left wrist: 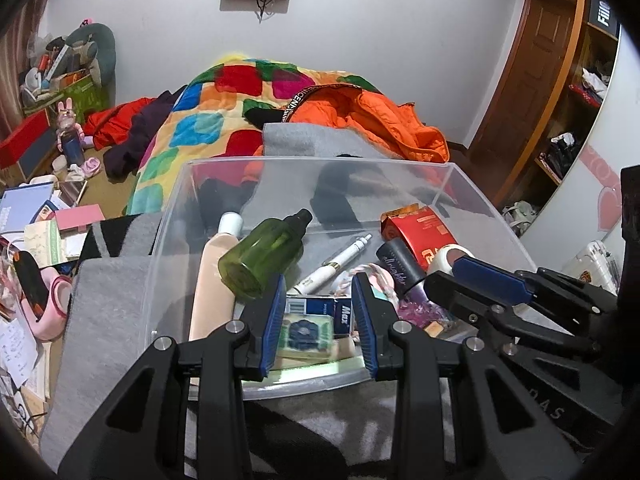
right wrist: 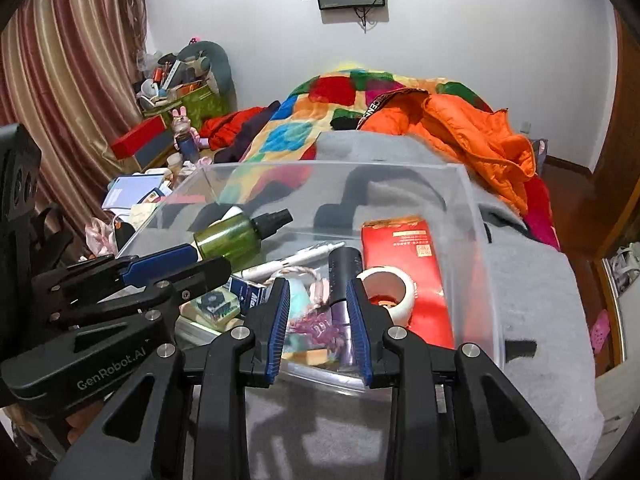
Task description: Organize objects
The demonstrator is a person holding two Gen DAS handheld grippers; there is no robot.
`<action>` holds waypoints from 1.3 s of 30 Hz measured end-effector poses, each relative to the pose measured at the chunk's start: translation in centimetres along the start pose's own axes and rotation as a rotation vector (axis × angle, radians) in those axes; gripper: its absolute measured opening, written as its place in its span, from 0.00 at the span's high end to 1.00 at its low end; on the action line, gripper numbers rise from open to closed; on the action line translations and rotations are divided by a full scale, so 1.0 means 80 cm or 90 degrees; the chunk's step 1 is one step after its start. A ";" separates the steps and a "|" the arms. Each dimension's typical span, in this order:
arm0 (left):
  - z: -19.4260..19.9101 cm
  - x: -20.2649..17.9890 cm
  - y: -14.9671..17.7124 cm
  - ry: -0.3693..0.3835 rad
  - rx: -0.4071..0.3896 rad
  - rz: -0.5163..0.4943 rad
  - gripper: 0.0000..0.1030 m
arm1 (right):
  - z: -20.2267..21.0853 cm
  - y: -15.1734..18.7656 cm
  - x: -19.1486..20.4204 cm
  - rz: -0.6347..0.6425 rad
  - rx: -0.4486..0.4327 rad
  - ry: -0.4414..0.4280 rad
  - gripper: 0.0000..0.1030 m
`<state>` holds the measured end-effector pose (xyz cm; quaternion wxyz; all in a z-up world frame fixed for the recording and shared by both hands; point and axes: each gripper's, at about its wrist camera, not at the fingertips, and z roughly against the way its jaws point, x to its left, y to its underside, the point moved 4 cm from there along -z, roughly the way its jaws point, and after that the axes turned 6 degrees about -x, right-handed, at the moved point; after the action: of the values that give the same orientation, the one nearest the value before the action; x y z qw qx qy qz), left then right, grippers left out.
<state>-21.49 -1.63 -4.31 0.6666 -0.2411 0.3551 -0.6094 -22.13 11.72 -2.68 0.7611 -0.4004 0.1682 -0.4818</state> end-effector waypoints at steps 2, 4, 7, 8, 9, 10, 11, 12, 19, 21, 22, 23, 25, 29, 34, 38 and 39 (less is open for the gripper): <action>0.004 0.000 0.000 0.002 -0.004 0.002 0.68 | 0.004 0.001 0.001 0.004 -0.002 0.002 0.72; 0.008 0.000 0.000 0.004 -0.007 0.001 0.68 | 0.009 0.002 0.000 0.005 -0.005 0.000 0.72; 0.016 0.000 0.001 0.003 -0.013 0.001 0.68 | 0.019 0.002 -0.002 0.007 -0.012 0.001 0.72; 0.019 0.000 0.002 0.005 -0.013 0.002 0.68 | 0.022 0.002 -0.003 0.008 -0.014 0.001 0.72; 0.021 0.000 0.003 0.006 -0.014 0.003 0.68 | 0.026 0.002 -0.003 0.008 -0.016 -0.001 0.72; 0.025 -0.002 0.004 0.007 -0.016 0.003 0.68 | 0.029 0.003 -0.003 0.009 -0.018 -0.002 0.72; 0.028 -0.002 0.005 0.008 -0.017 0.002 0.67 | 0.033 0.003 -0.003 0.010 -0.020 -0.002 0.71; 0.032 -0.003 0.006 0.006 -0.019 -0.001 0.67 | 0.037 0.004 -0.003 0.012 -0.022 0.000 0.69; 0.063 -0.004 0.008 -0.006 -0.045 -0.009 0.44 | 0.065 0.006 -0.001 0.030 -0.063 0.022 0.37; 0.071 -0.005 0.009 -0.010 -0.054 -0.014 0.39 | 0.074 0.007 -0.001 0.031 -0.073 0.026 0.35; 0.076 -0.005 0.010 -0.011 -0.058 -0.019 0.38 | 0.077 0.007 -0.001 0.032 -0.076 0.028 0.33; 0.079 -0.006 0.011 -0.012 -0.061 -0.020 0.36 | 0.081 0.008 -0.001 0.034 -0.080 0.032 0.29; 0.086 -0.006 0.013 -0.012 -0.065 -0.020 0.30 | 0.088 0.011 0.000 0.039 -0.088 0.042 0.22; 0.097 -0.006 0.018 -0.011 -0.079 -0.021 0.21 | 0.099 0.018 -0.002 0.044 -0.100 0.053 0.18; 0.107 -0.012 0.028 -0.022 -0.094 -0.040 0.13 | 0.103 0.027 -0.006 0.036 -0.095 0.054 0.16; 0.112 -0.016 0.038 -0.019 -0.097 -0.047 0.11 | 0.108 0.035 -0.009 0.034 -0.094 0.060 0.16; 0.113 -0.016 0.041 -0.016 -0.096 -0.047 0.11 | 0.109 0.036 -0.009 0.033 -0.094 0.060 0.16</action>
<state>-12.48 -0.90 -0.84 0.6279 -0.3115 0.3823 -0.6022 -15.15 16.86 0.42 0.7329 -0.4276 0.2491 -0.4668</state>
